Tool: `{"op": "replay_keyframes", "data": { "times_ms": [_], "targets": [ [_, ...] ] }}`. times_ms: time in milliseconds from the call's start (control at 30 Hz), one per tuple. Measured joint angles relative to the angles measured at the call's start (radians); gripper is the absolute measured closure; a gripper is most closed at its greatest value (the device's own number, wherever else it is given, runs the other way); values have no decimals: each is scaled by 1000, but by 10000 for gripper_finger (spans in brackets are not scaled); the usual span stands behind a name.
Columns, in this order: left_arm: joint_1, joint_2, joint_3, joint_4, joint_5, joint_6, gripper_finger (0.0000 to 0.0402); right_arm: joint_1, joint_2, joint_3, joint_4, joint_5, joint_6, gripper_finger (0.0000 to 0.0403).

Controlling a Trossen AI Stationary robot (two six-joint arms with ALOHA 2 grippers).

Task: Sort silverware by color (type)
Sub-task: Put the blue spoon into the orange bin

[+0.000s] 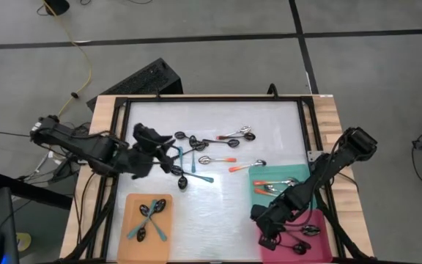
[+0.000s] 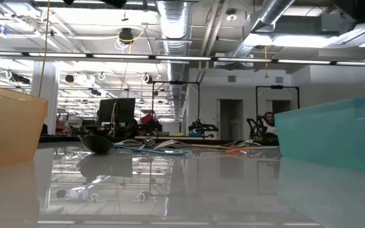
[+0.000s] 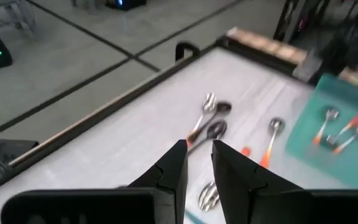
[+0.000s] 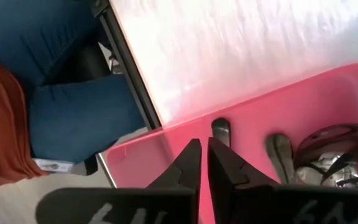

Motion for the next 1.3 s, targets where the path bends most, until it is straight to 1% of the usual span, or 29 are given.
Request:
{"op": "replay_keyframes", "data": {
  "times_ms": [133, 233, 333, 500, 600, 667, 767, 867, 967, 1100, 1300],
  "targets": [
    [15, 80, 0, 0, 52, 3, 337, -5, 0, 0, 1, 0, -16, 366],
    [21, 136, 0, 6, 115, 82, 337, -6, 0, 0, 2, 1, -40, 366],
    [24, 187, 0, 26, 213, 177, 337, -6, 0, 0, 2, 1, -54, 366],
    [59, 269, 0, 83, 431, 396, 338, -13, 0, 0, 4, 1, -76, 366],
    [97, 320, 0, 82, 509, 494, 338, -21, 0, 0, 13, 2, -91, 366],
    [122, 352, 0, 82, 541, 564, 338, -26, -1, 0, 20, 2, -95, 366],
    [155, 406, 0, 82, 552, 659, 333, -25, -1, 0, 48, 2, -104, 366],
    [184, 454, 0, 84, 623, 733, 324, -25, -1, 0, 70, 2, -130, 366],
    [209, 501, 0, 96, 710, 781, 311, -24, -1, 0, 94, 2, -149, 366],
    [238, 554, 0, 97, 795, 830, 296, -24, 0, 0, 103, 3, -153, 366],
    [275, 616, 0, 103, 838, 872, 293, -24, 1, 0, 105, 31, -169, 366]
  ]
}}
